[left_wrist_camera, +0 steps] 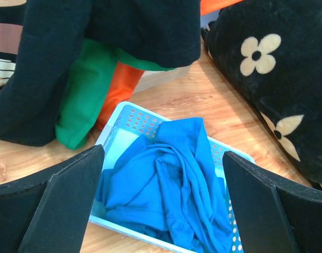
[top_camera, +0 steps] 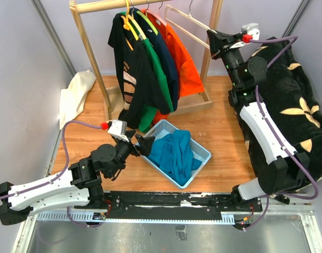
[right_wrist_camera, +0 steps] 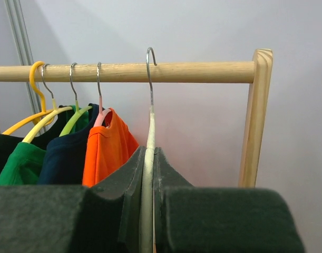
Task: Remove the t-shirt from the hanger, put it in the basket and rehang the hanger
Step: Place the T-shirt in the bin, then place the hanger on the clothesline.
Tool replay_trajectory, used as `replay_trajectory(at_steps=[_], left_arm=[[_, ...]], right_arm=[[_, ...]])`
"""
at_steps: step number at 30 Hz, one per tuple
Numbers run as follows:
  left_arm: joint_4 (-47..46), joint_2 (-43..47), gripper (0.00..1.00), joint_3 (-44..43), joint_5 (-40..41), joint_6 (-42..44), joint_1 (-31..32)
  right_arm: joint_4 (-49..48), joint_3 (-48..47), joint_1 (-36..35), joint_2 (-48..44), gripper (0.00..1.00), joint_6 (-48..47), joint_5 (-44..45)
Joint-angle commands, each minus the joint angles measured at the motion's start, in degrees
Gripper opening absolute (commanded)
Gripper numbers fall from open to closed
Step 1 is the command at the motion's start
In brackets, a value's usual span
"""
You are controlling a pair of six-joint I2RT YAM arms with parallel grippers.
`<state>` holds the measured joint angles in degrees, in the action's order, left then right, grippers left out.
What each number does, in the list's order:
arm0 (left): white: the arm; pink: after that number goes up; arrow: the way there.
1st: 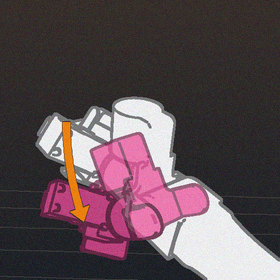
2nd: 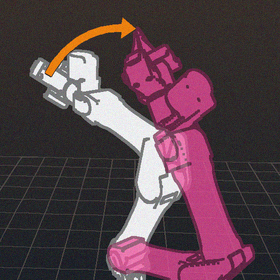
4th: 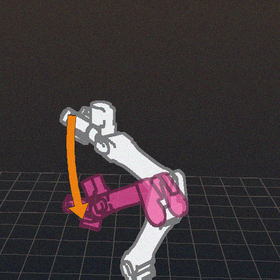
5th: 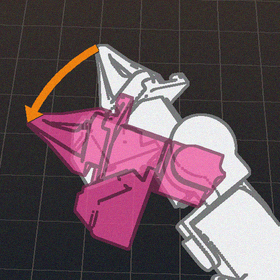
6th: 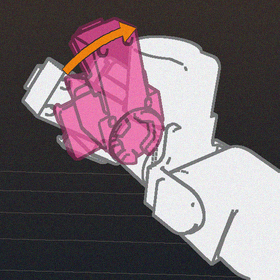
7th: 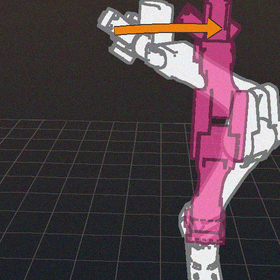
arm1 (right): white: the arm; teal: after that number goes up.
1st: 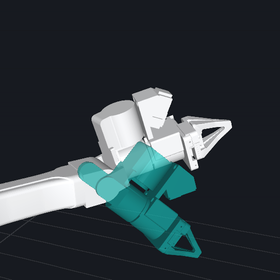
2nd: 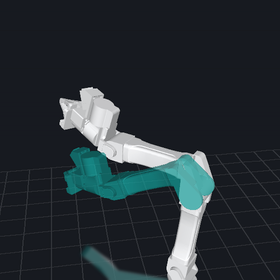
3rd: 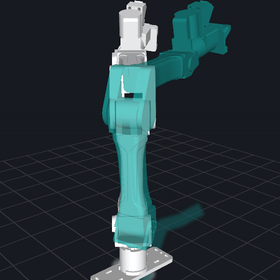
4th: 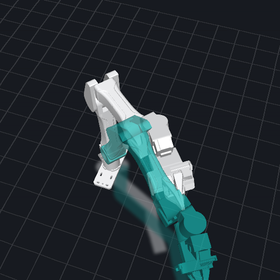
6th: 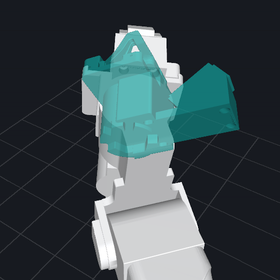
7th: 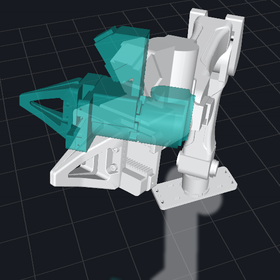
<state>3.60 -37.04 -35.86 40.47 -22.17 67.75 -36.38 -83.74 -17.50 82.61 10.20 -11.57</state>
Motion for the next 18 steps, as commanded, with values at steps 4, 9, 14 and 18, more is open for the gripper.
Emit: replay_trajectory(at_steps=[4,9,14,18], left_arm=[[0.4,0.4,1.00,0.2,4.6,-0.3,0.4],[-0.1,-0.8,1.00,0.0,5.3,-0.6,0.4],[-1.0,-1.9,1.00,-0.5,5.5,0.3,0.4],[-1.2,-2.6,1.00,-2.1,5.1,1.9,0.4]], right_arm=[[-10.8,-3.5,6.2,3.2,0.01,11.2,-6.0],[-13.1,-4.9,8.9,6.1,0.01,15.6,-8.5],[-13.5,-4.8,10.3,7.3,0.01,16.7,-9.7],[-13.4,-5.1,10.9,8.5,0.01,17.6,-11.1]])
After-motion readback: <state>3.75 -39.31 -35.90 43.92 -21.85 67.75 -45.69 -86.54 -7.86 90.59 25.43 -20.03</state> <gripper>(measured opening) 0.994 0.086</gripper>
